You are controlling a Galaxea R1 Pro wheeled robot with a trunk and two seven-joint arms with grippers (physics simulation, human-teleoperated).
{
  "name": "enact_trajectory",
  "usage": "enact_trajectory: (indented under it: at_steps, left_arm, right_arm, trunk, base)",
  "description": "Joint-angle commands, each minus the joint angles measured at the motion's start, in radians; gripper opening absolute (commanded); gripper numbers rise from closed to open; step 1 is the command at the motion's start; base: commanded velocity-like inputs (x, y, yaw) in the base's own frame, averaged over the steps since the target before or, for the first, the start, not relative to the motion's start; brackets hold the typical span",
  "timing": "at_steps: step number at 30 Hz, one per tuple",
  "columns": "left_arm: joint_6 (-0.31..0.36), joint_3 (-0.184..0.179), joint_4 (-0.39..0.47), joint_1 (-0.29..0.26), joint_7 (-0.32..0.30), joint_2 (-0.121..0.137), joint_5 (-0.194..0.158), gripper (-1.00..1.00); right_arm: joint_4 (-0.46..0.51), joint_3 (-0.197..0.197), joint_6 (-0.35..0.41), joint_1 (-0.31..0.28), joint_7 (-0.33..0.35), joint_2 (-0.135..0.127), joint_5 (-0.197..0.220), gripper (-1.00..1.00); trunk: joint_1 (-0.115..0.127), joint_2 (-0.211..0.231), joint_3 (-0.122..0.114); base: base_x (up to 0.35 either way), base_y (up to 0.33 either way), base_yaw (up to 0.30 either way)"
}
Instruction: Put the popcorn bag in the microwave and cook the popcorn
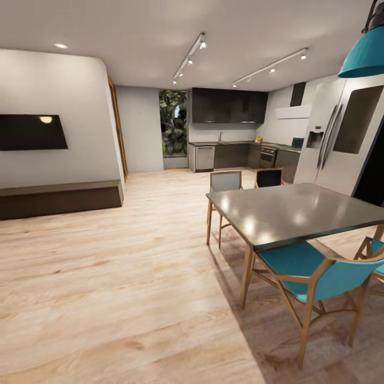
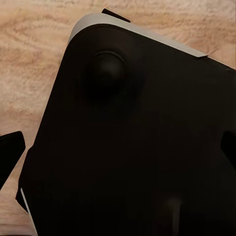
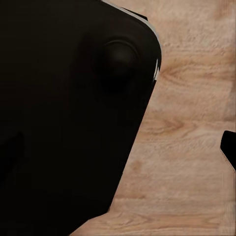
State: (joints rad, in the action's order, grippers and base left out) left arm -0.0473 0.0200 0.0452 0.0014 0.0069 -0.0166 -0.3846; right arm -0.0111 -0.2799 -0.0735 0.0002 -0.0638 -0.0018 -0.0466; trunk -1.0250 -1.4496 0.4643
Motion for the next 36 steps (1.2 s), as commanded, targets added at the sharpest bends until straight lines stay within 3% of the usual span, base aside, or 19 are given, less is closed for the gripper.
enact_trajectory:
  at_steps: [1,36]
  left_arm:
    - [-0.002,0.002,0.001,0.0,0.001,0.0,-0.004,1.0]
    - [-0.002,0.002,0.002,0.0,0.001,0.0,-0.003,1.0]
  right_arm:
    - [-0.001,-0.002,-0.003,0.0,-0.004,0.001,-0.005,1.0]
    - [-0.001,-0.005,-0.006,0.0,-0.004,-0.009,-0.001,1.0]
  trunk:
    - [0.0,0.0,0.001]
    - [0.0,0.0,0.001]
  base:
    - [0.0,0.0,0.295]
    - [0.0,0.0,0.295]
